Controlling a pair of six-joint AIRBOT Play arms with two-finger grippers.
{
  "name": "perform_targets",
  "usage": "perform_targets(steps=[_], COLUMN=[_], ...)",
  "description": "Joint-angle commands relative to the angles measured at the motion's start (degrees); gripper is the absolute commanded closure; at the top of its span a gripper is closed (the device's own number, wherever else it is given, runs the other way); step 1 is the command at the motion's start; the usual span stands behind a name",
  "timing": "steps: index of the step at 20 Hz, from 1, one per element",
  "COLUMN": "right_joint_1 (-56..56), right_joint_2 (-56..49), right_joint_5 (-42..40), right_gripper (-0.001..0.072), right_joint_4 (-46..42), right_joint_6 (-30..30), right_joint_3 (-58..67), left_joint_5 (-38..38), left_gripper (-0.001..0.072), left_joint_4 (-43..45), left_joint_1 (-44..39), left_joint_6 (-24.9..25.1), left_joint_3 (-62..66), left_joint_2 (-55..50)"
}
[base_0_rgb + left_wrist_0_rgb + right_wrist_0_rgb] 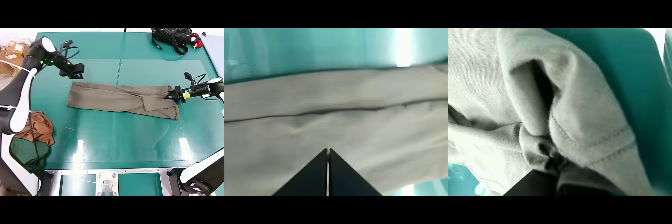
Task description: Fold the shirts.
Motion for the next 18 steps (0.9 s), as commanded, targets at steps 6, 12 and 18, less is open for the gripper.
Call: perform_targets(steps=[6, 12, 18], right_joint_1=[2.84, 8.74, 13.94], right_joint_2=[6.36, 19.93, 24.61], right_joint_5=[11.28, 15.85, 16.13], right_gripper=[0.0688, 0.0688, 0.0688], right_joint_4=[0.20, 0.42, 0.24], right_joint_6=[6.95, 12.57, 14.25], right_joint_3=[11.74, 18.21, 19.17], left_joint_5=[15.69, 25.24, 27.82], left_gripper=[0.0682, 0.0682, 0.0682], left_joint_4=[-4.13, -8.63, -19.74], left_joint_1=[-17.55, -28.83, -29.92], left_joint_6=[1.49, 1.38, 3.34], left_joint_3=[-0.04, 0.13, 0.72], left_joint_2=[-5.73, -13.88, -17.14])
